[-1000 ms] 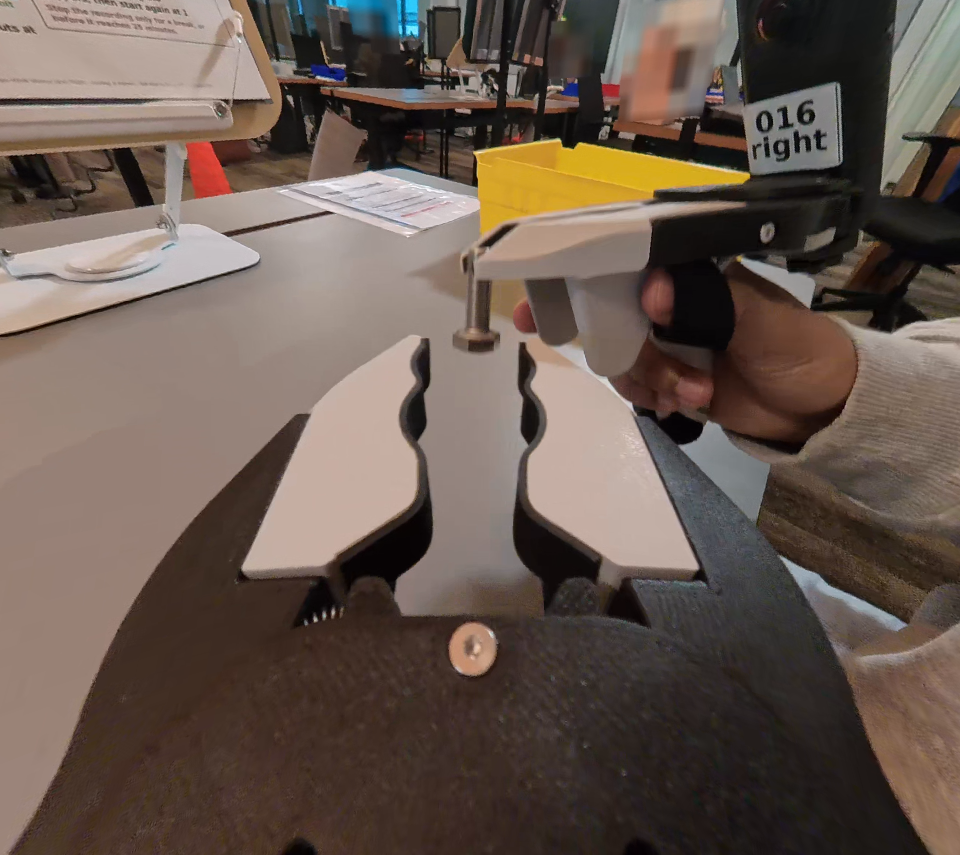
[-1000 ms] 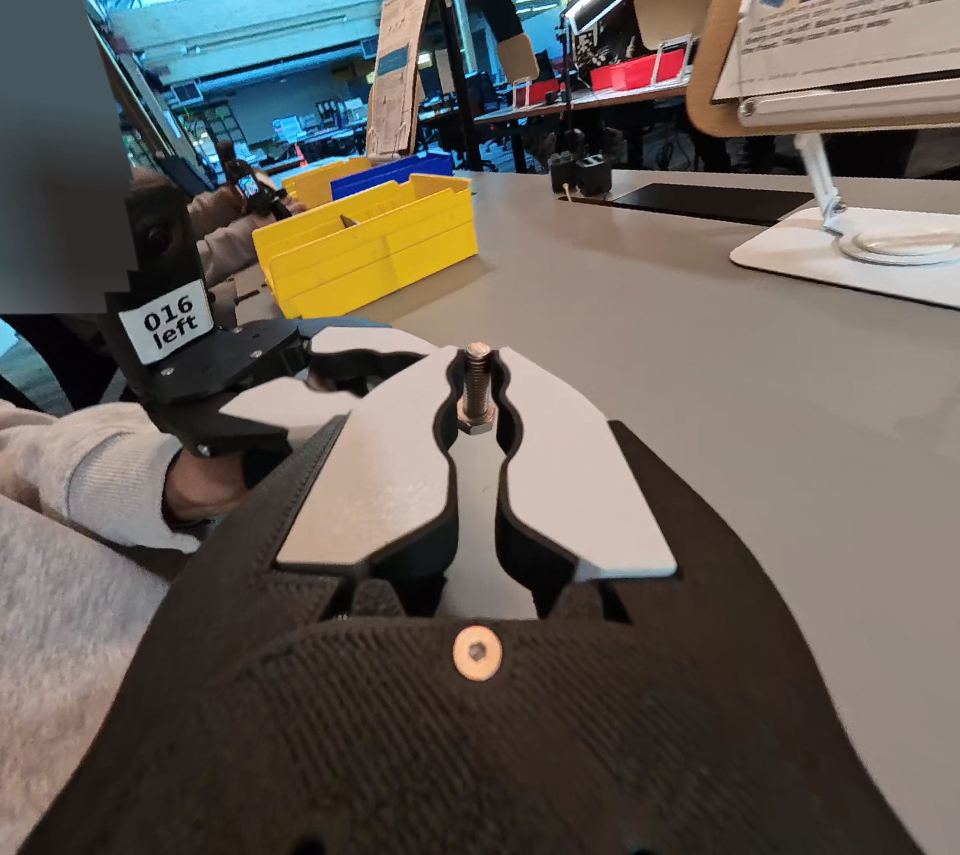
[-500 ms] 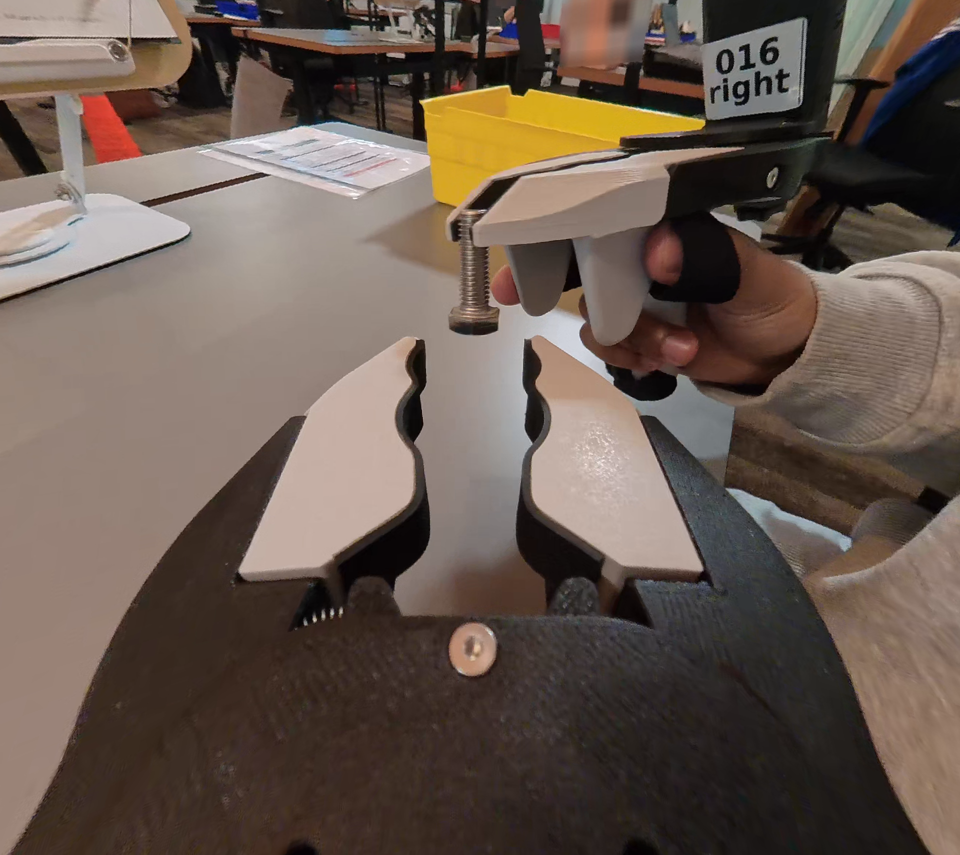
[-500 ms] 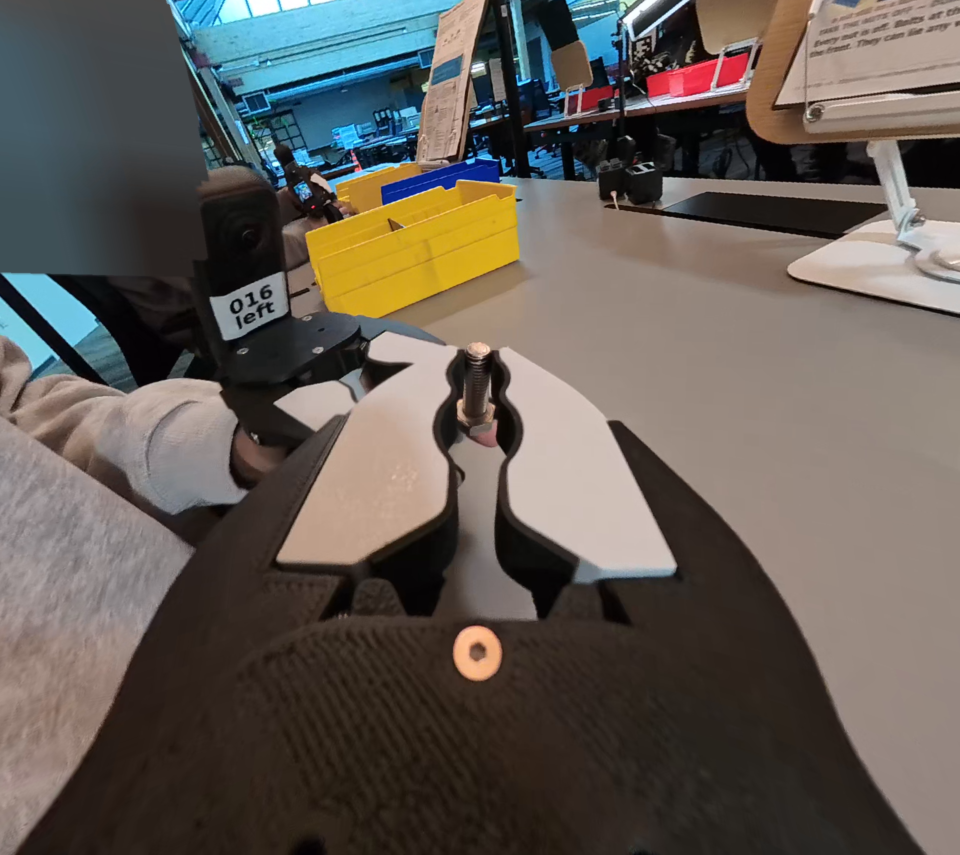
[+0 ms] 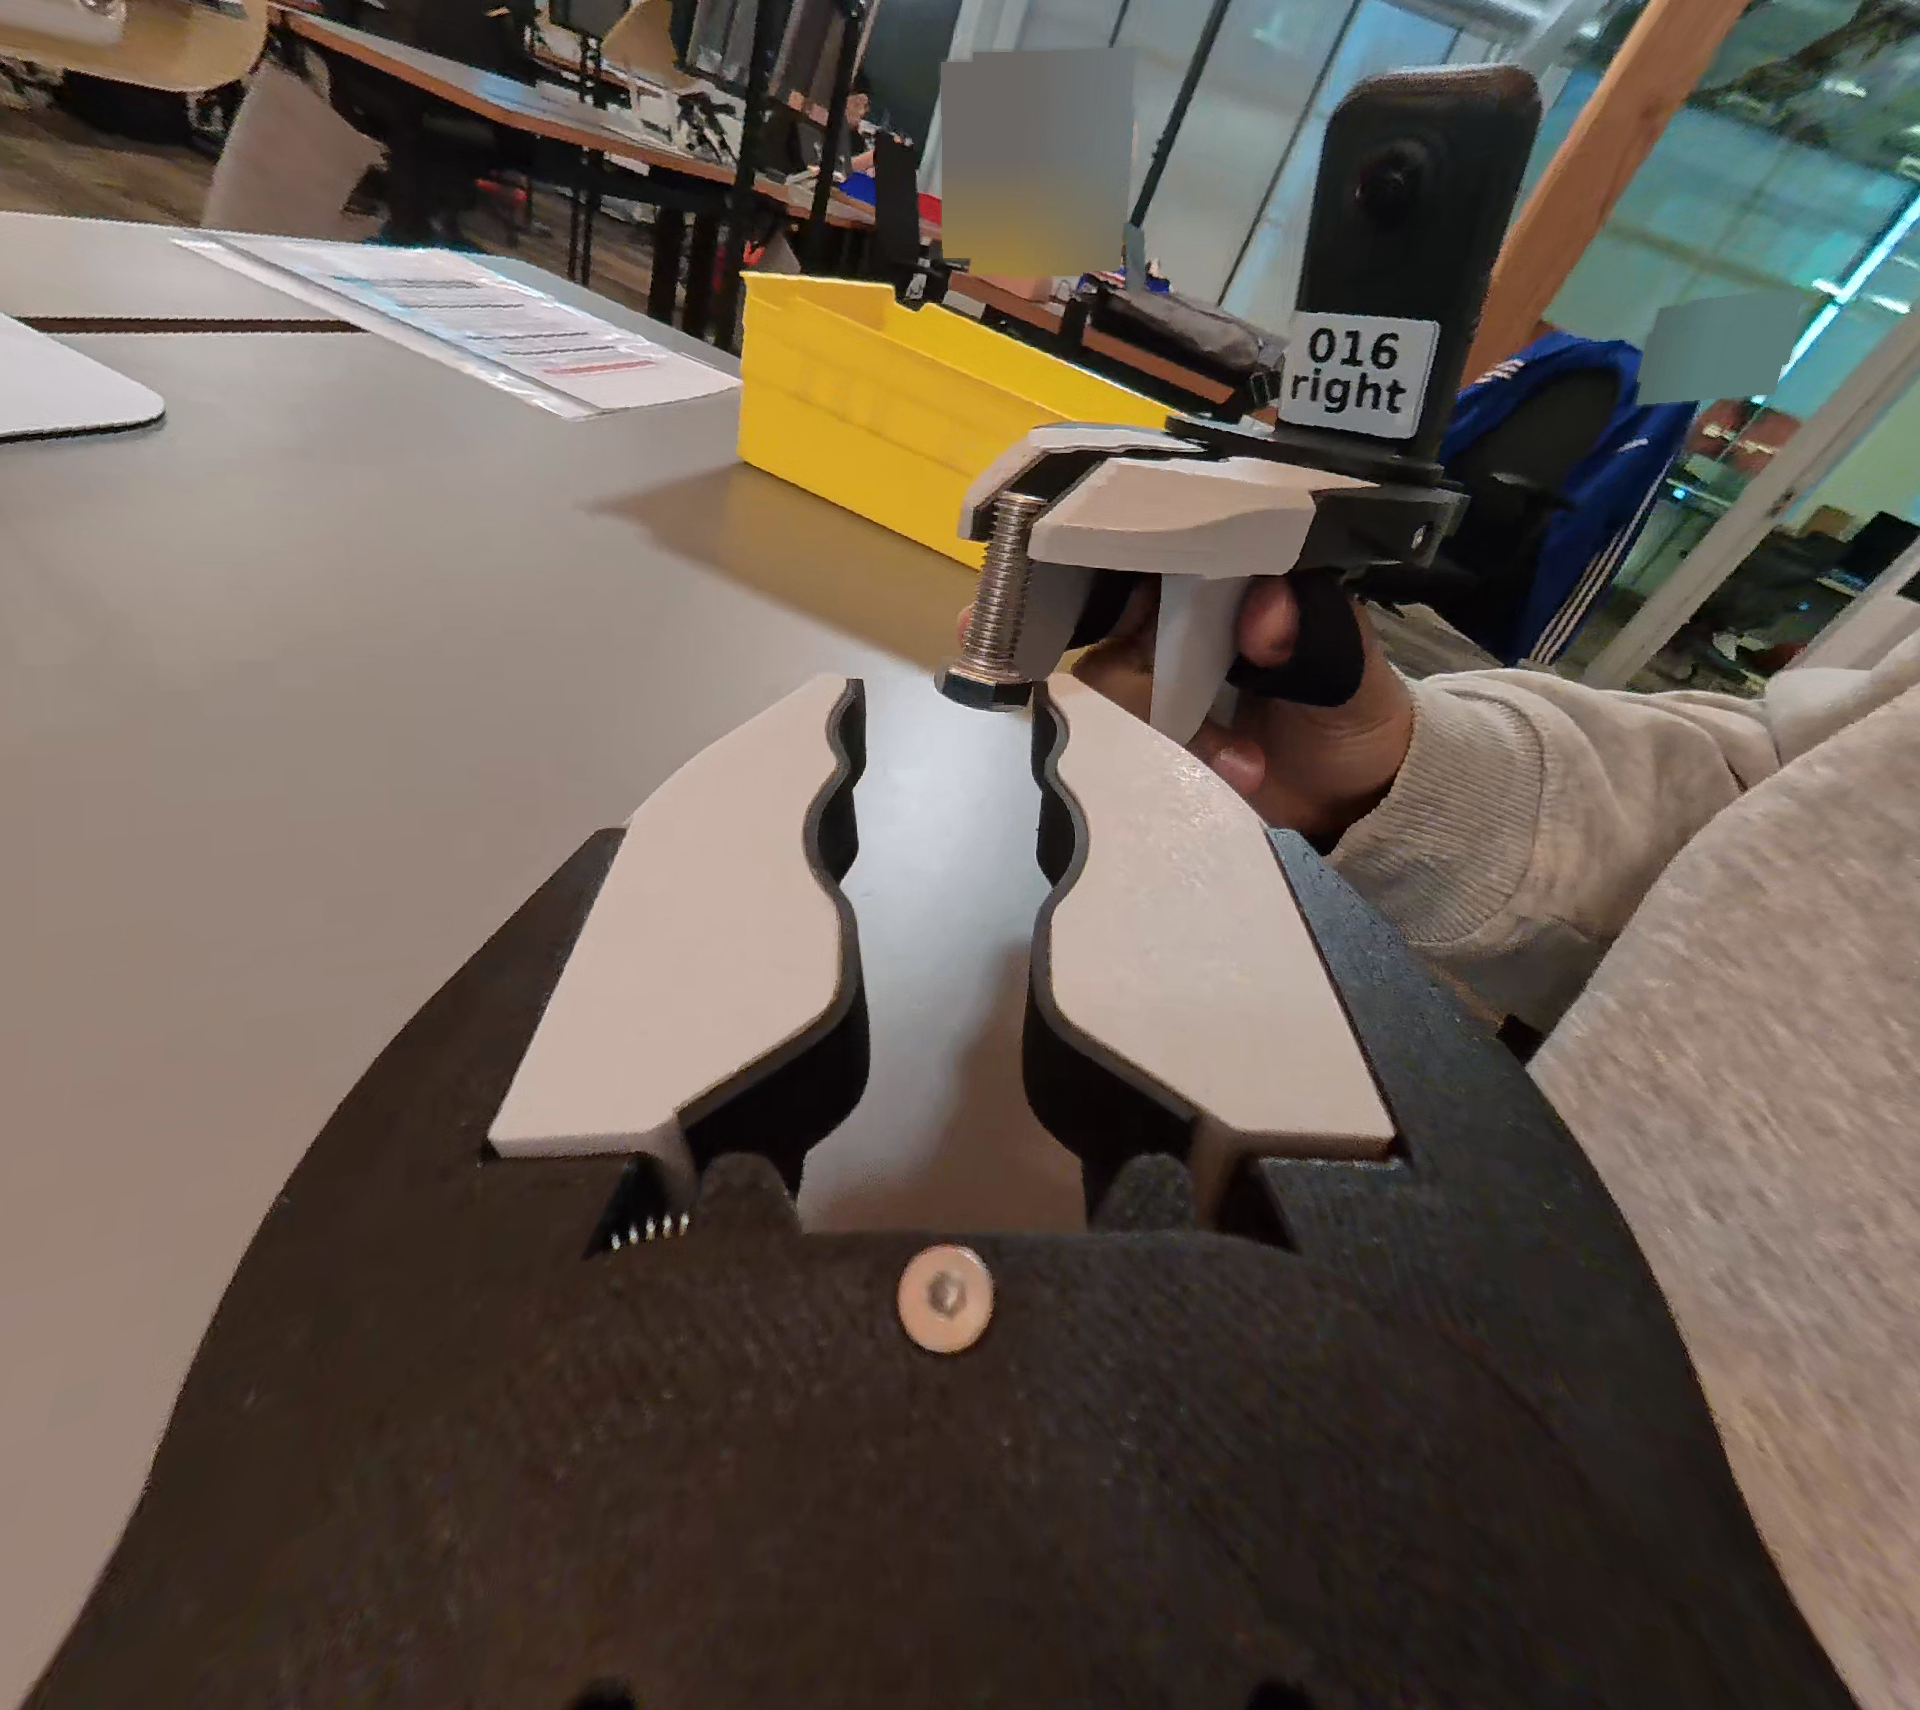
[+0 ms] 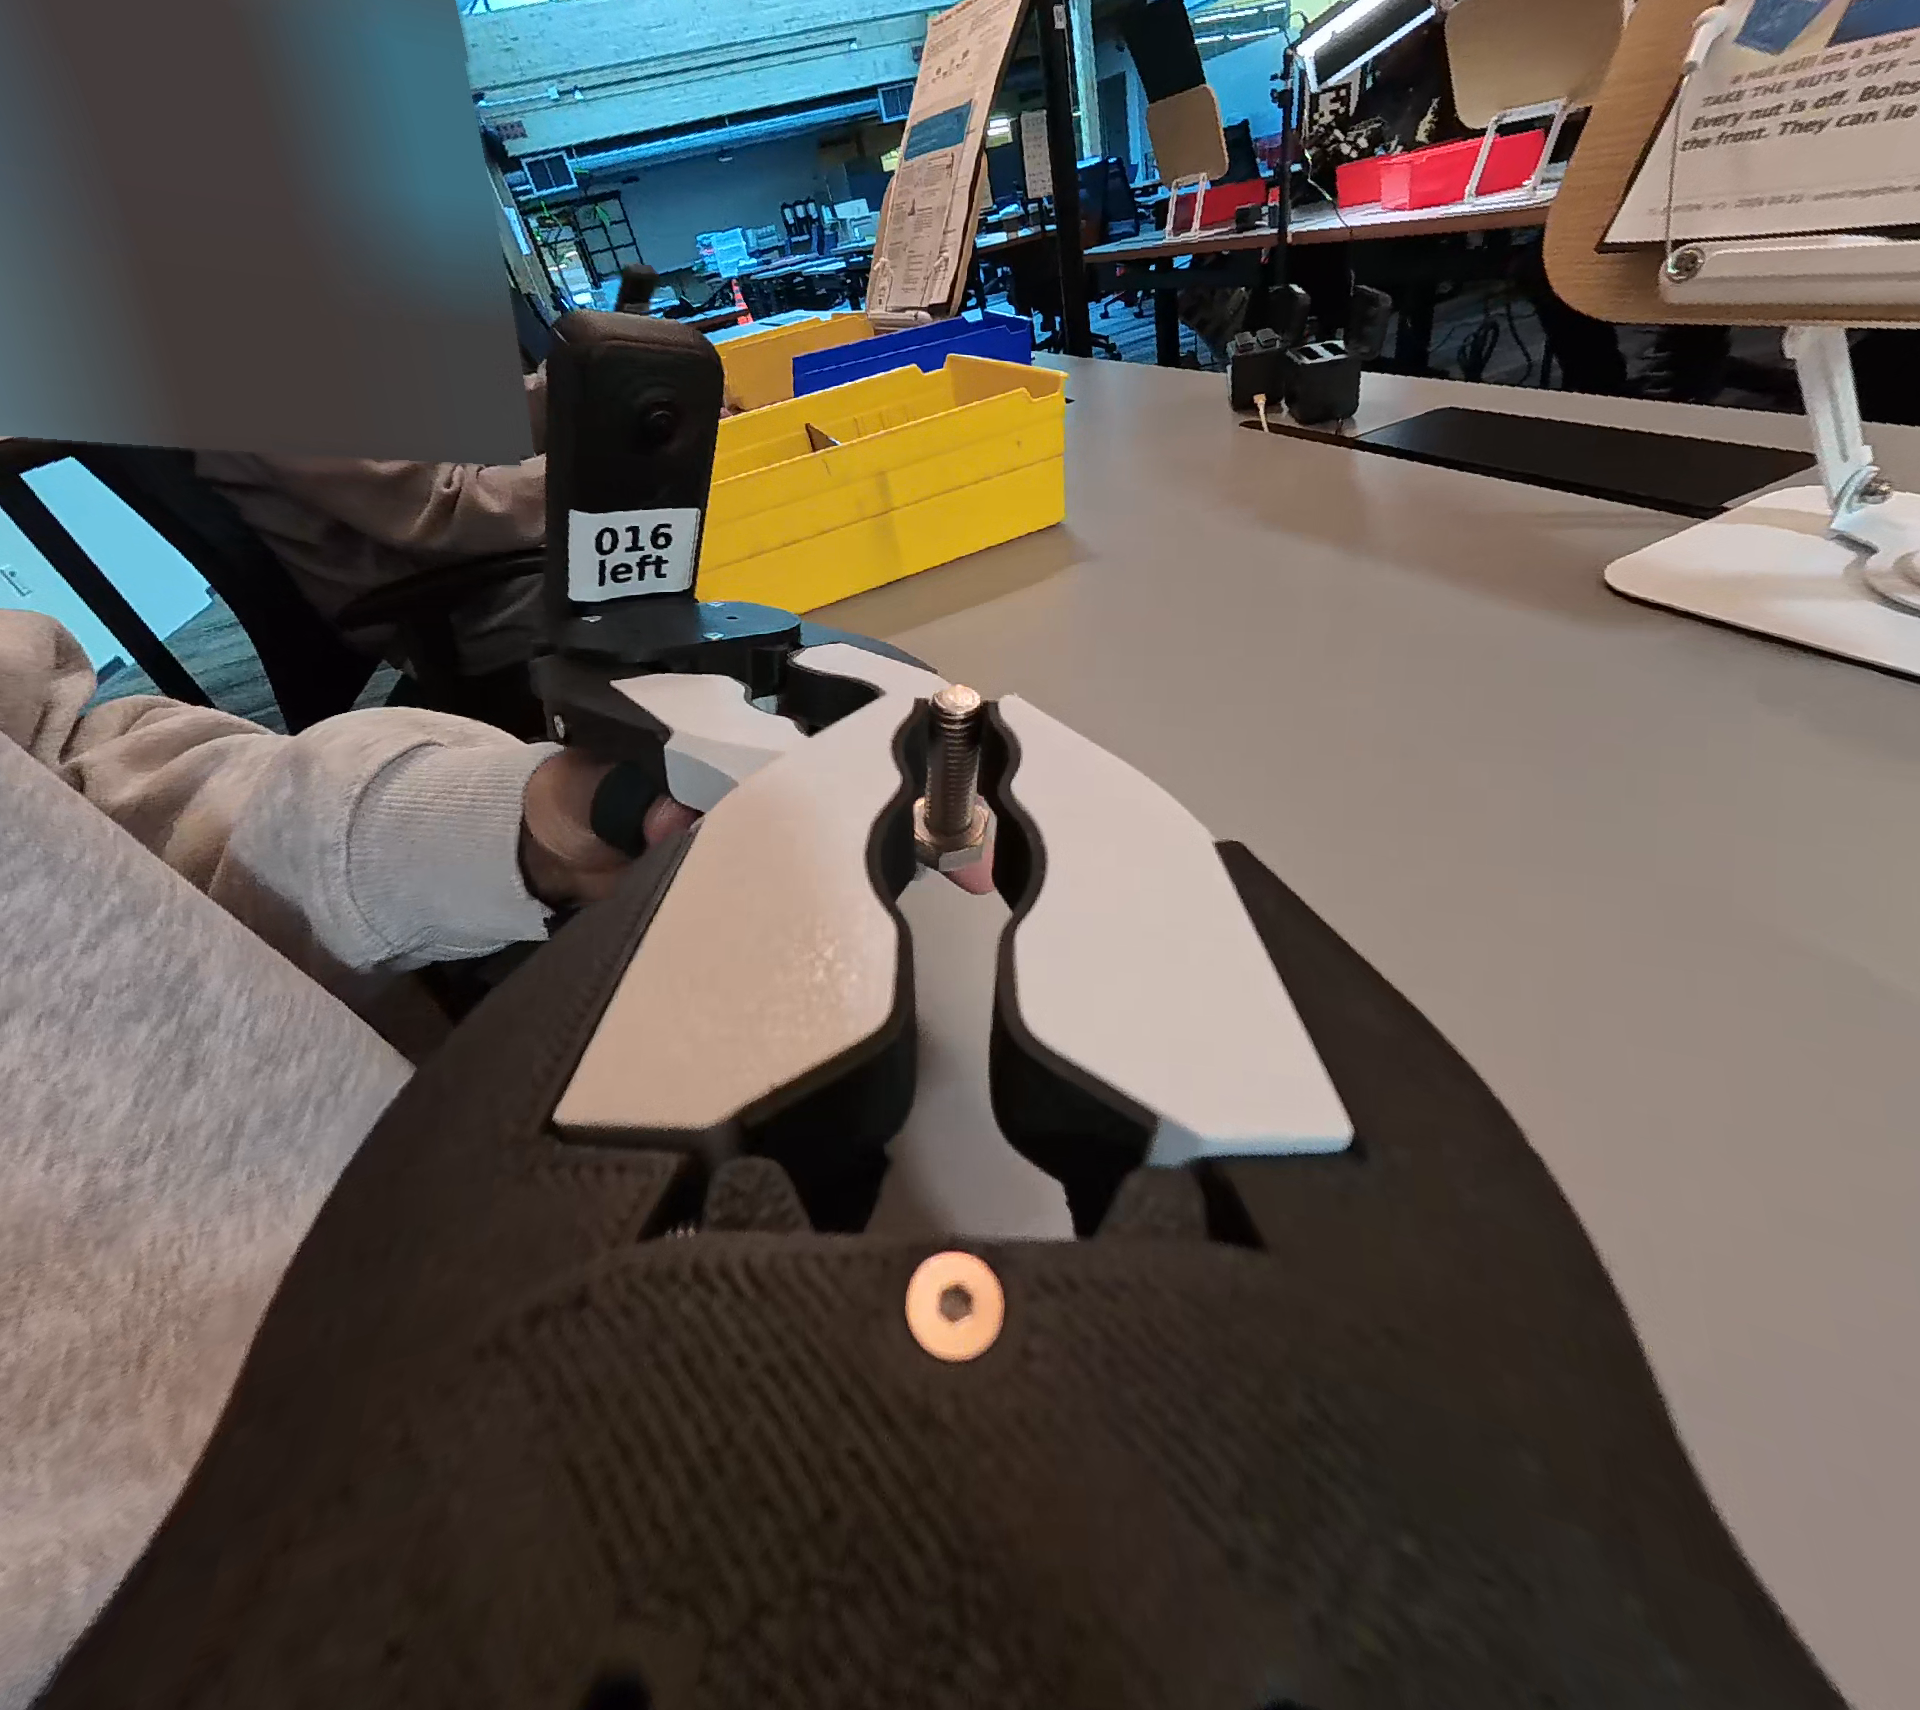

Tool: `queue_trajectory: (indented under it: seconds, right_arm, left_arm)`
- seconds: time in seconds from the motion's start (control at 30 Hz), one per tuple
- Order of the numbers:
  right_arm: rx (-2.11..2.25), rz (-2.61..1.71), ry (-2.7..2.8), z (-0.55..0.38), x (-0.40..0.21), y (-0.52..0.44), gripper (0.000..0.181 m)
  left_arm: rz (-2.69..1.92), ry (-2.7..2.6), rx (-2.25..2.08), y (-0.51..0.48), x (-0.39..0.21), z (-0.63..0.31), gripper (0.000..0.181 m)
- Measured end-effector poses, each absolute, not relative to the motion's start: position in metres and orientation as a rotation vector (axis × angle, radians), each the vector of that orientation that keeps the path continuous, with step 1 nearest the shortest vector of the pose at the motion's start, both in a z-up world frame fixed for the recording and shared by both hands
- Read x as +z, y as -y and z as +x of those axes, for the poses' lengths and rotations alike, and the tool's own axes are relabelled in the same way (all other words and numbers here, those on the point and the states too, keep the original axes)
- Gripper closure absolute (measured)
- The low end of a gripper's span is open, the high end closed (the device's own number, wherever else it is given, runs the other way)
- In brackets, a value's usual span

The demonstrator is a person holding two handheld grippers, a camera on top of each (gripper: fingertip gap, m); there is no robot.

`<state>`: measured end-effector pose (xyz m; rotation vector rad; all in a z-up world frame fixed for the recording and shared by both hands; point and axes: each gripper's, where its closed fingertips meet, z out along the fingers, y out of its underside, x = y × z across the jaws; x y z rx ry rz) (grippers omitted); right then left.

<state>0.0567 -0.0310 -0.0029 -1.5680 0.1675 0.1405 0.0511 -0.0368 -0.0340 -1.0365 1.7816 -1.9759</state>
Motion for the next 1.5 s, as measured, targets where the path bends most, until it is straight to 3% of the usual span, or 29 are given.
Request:
queue_trajectory:
  seconds: [1.5]
  right_arm:
    - [0.048,-1.621,-0.181,0.050,-0.007,0.025,0.172]
  left_arm:
    - [-0.906,-1.819,-1.833,0.044,-0.039,0.049,0.161]
